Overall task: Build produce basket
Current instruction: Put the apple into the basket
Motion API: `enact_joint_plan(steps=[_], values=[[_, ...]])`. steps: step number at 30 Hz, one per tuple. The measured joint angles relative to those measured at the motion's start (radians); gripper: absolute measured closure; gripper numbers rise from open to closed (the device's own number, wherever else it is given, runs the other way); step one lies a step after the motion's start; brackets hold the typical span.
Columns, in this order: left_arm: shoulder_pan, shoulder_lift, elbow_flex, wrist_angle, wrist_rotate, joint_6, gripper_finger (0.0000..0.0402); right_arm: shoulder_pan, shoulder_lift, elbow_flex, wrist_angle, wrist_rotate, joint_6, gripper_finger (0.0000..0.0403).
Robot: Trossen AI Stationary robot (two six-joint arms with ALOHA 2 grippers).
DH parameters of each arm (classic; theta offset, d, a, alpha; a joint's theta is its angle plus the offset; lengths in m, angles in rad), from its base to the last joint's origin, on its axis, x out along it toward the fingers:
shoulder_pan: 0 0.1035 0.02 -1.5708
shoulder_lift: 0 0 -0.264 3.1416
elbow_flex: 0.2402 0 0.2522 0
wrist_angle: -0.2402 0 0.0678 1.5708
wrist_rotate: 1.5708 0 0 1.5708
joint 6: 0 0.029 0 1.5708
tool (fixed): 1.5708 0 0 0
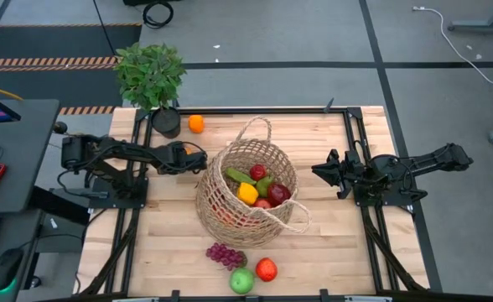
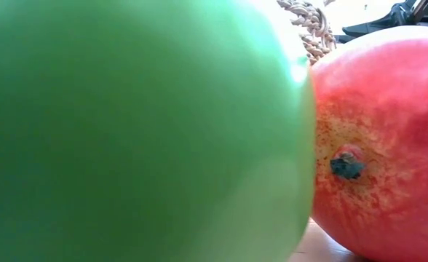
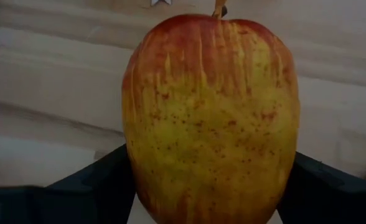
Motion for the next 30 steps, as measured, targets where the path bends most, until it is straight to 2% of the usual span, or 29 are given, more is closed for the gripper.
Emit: enact_joint_plan(steps=[3,6,13,18,24,30], values=[[-0.003,-0.016,0.0,-0.005,0.011,0.01,0.0101,0.0,0.0,0.0,0.0,0.0,0.0,0.0338],[-0.01,-0.051,0.019,-0.007,0.007,0.087,0.009,0.0,0.0,0.0,0.0,0.0,0.0,0.0338],[-0.046,-0.176,0.143,0.004,-0.131,0.399,0.0093,0.0,0.0,0.0,0.0,0.0,0.0,0.0338],[-0.051,-0.229,0.301,0.041,-0.138,0.669,0.0091,0.0,0.0,0.0,0.0,0.0,0.0,0.0338],[-0.061,-0.234,0.543,0.07,-0.141,0.926,0.0088,0.0,0.0,0.0,0.0,0.0,0.0,0.0338],[-0.078,-0.233,0.712,0.171,-0.104,1.111,0.0087,0.0,0.0,0.0,0.0,0.0,0.0,0.0338]])
